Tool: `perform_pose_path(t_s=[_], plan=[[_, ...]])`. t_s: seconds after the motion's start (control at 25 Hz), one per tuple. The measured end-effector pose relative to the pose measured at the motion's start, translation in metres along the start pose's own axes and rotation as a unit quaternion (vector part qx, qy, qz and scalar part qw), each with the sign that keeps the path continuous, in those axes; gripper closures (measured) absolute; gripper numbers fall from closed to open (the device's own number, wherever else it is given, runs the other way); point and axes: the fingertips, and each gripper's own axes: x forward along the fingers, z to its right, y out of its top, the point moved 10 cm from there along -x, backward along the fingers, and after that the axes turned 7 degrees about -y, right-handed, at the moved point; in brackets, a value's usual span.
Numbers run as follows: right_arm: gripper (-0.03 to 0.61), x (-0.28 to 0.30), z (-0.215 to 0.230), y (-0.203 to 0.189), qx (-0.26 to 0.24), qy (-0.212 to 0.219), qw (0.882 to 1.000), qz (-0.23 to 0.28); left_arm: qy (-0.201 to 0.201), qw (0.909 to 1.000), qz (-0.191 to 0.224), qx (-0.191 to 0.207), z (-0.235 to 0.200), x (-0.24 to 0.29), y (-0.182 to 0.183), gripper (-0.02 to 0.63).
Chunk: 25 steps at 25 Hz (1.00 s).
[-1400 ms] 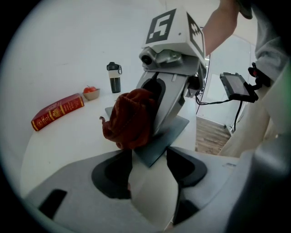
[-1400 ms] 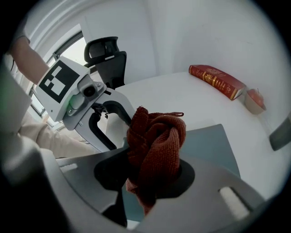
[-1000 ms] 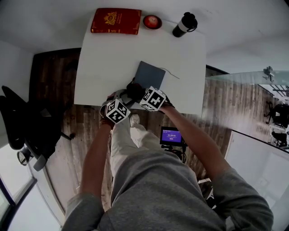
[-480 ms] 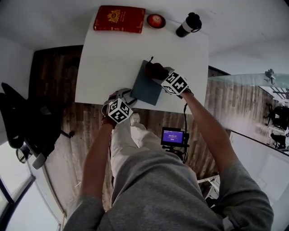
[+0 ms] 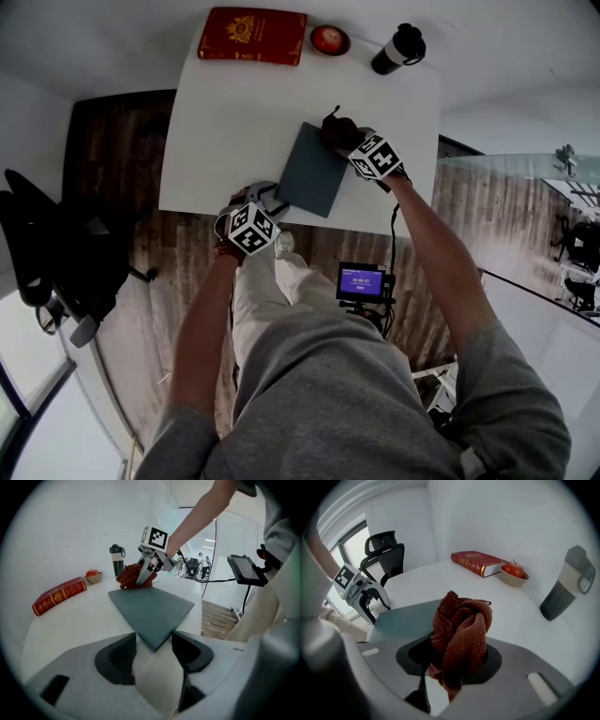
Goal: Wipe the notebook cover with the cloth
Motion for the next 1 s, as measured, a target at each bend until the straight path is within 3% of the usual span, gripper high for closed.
perform_pose_path(t_s=[1.0], plan=[[0.421,0.001,-0.041,-0.004,-0.014,0.023,0.999,0.018,0.004,1.0,0.001,0.001,0.001,0.001,-0.001,0.365]])
